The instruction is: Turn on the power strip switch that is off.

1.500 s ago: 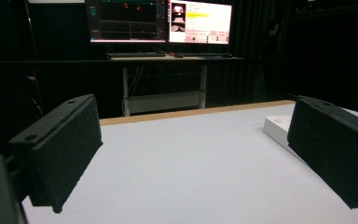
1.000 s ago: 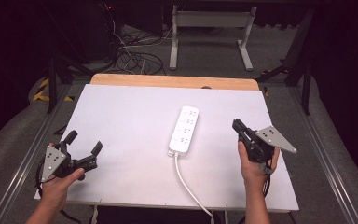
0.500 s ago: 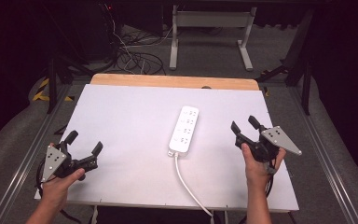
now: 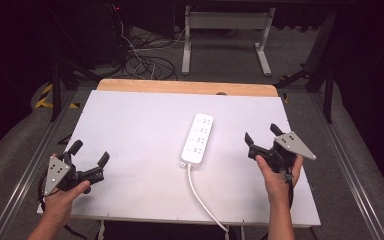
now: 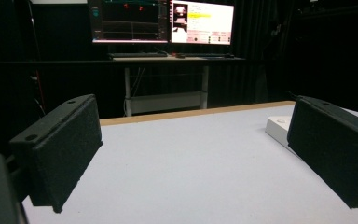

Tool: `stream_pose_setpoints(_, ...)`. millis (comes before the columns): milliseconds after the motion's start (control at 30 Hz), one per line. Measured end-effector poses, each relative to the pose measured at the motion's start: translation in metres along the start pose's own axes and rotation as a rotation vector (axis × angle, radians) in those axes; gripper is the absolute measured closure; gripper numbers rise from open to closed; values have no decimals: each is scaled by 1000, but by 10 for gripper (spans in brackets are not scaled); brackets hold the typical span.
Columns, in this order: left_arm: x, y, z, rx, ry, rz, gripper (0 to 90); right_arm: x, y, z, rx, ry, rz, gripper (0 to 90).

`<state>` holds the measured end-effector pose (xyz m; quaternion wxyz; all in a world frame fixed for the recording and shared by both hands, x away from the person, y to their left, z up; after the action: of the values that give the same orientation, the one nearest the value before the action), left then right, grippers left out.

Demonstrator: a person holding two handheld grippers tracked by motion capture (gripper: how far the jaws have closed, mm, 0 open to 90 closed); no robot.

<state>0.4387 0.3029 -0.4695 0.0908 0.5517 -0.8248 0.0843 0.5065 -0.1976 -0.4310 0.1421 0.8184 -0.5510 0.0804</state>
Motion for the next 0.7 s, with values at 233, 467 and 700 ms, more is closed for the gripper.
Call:
stream_pose_setpoints(233,-1,1,0,2,3,-5,34,2,-3,4,6,1,80,21)
stream_pose_setpoints(467,-1,1,0,2,1,-5,34,5,2,3,42,-9,59,35)
stream_pose_setpoints(700,-1,1,-1,5,3,-7,34,8,6,2,87,-44,54,43)
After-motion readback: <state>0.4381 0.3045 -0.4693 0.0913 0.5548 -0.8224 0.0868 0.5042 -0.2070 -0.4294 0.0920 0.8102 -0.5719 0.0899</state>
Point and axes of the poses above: each handheld gripper's, and its own axes: y roughly backward along the jaws, z roughly out of its underside, x roughly to its right, the point moved 6 cm from there along -y, roughly forward along the jaws, and after that the axes turned 14 degrees about y, right-handed, at the moved point
